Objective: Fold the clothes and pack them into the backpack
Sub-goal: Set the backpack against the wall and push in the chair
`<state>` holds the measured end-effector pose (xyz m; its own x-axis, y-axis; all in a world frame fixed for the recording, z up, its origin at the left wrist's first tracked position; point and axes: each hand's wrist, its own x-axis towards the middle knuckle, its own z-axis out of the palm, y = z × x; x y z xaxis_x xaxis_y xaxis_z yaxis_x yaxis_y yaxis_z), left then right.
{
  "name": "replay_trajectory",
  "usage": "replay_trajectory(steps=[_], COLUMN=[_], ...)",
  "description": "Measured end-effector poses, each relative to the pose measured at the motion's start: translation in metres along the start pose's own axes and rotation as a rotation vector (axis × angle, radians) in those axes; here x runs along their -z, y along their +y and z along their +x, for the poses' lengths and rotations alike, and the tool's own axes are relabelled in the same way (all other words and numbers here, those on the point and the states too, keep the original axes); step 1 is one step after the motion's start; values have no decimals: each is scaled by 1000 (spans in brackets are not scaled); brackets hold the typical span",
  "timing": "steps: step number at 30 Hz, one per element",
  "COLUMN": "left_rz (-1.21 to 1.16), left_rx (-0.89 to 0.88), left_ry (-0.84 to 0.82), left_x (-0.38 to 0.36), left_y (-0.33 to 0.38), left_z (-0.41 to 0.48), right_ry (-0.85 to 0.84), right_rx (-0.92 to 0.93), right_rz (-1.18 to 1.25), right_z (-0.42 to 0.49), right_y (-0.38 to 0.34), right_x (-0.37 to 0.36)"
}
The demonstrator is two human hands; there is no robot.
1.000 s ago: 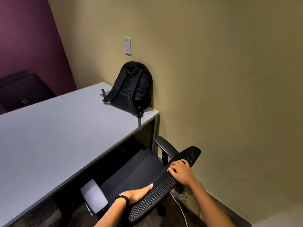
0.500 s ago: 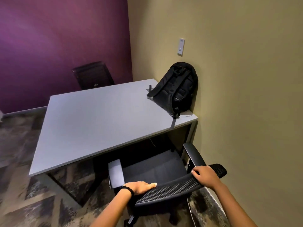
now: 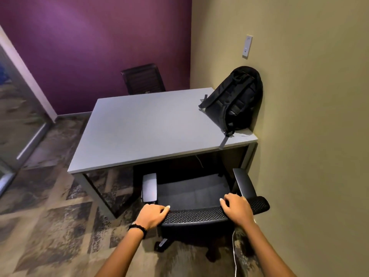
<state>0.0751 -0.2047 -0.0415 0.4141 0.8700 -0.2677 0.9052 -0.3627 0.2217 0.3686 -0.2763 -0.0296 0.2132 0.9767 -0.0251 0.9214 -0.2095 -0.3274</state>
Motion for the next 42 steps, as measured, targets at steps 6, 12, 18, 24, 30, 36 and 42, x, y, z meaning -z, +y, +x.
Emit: replay_trajectory(steps=[6,12,18,24,30,36,42], left_rz=[-23,-81,-81,-13,107,-16,-79], left_rx=[1,6,-36,-58,45,120,102], left_ry=[140,203,216,242,237,380,447], left_x=[-9,-19,-25,-24,-25,-38,-33], left_y=[2,4,8,17,37,29,14], left_z=[-18,-37,-59,-78,-79,-78,-77], right_ry=[19,35,117,180,191,229,244], right_rx=[61,106,147,202,219,218,237], right_rz=[23,11,5,-19,-7,33,31], right_z=[-12,-21,-31,-36,-31,-27,-24], right_y=[-9,-7,-2,2,3,-9,-23], right_x=[-5,-7,-7,-5,-7,-7,-12])
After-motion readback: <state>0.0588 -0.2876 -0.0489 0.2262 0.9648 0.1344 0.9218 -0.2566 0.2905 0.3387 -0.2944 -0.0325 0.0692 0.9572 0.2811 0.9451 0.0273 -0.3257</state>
